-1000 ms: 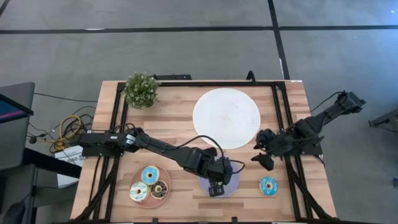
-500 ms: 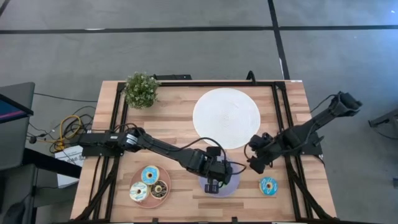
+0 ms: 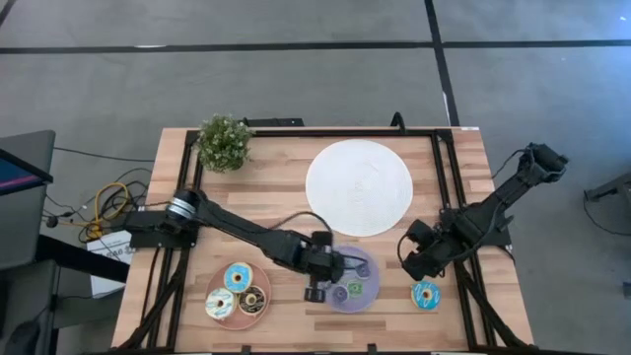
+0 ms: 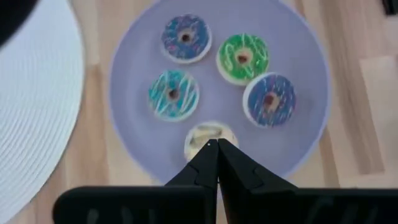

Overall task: Pick & Place donuts
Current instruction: Put the big light blue donut on the pink plate

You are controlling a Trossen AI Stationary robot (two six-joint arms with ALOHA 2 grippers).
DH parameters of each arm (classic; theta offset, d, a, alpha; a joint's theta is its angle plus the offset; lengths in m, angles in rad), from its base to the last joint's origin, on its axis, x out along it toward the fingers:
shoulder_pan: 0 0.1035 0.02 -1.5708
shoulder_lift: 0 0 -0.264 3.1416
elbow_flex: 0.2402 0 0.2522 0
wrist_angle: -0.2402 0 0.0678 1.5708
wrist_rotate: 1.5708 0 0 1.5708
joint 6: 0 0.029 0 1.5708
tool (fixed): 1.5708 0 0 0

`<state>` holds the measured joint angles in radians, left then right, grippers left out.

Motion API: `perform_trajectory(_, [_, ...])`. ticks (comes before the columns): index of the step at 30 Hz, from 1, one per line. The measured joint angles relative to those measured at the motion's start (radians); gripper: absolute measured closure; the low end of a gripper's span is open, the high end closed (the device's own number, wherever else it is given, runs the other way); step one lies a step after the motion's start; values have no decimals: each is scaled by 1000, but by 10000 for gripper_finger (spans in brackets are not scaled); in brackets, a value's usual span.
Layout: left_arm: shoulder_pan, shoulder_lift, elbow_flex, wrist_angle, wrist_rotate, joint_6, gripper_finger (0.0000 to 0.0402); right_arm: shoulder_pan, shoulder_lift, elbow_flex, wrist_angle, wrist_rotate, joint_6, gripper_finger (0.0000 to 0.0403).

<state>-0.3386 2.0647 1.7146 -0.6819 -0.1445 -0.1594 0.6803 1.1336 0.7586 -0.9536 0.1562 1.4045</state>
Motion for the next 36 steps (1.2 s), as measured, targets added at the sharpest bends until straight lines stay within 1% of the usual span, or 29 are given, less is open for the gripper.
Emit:
perform_trajectory(4, [-7, -173, -227, 162, -38, -23, 401, 21, 0, 0, -84, 0, 112, 167])
perform_trajectory(8, [-20, -331, -430, 267, -95, -27, 401, 55, 0, 0, -126, -11, 221, 146])
perform_trajectory(10, [-23, -410, -504, 304, -120, -28, 401, 76, 0, 0, -116, -27, 256, 137])
perform_trajectory(15, [-23, -582, -651, 370, -143, -18, 401, 137, 27, 0, -52, -55, 321, 119])
perform_trajectory(17, [-23, -654, -701, 402, -166, -10, 401, 165, 55, 0, -32, -73, 323, 114])
perform_trajectory(19, [-22, -712, -751, 452, -179, -5, 401, 194, 93, 0, 3, -104, 287, 112])
perform_trajectory(22, [-18, -775, -811, 495, -180, -7, 401, 234, 156, 0, 70, -171, 208, 111])
perform_trajectory(25, [-17, -813, -846, 527, -191, -33, 401, 268, 210, 0, 115, -200, 195, 111])
perform_trajectory(28, [-17, -816, -855, 520, -190, -64, 401, 289, 250, 0, 125, -219, 195, 111])
perform_trajectory(32, [-17, -814, -855, 524, -191, -68, 401, 295, 289, 0, 125, -225, 194, 111])
perform_trajectory(36, [-17, -810, -855, 524, -194, -70, 401, 294, 325, 0, 138, -226, 156, 111])
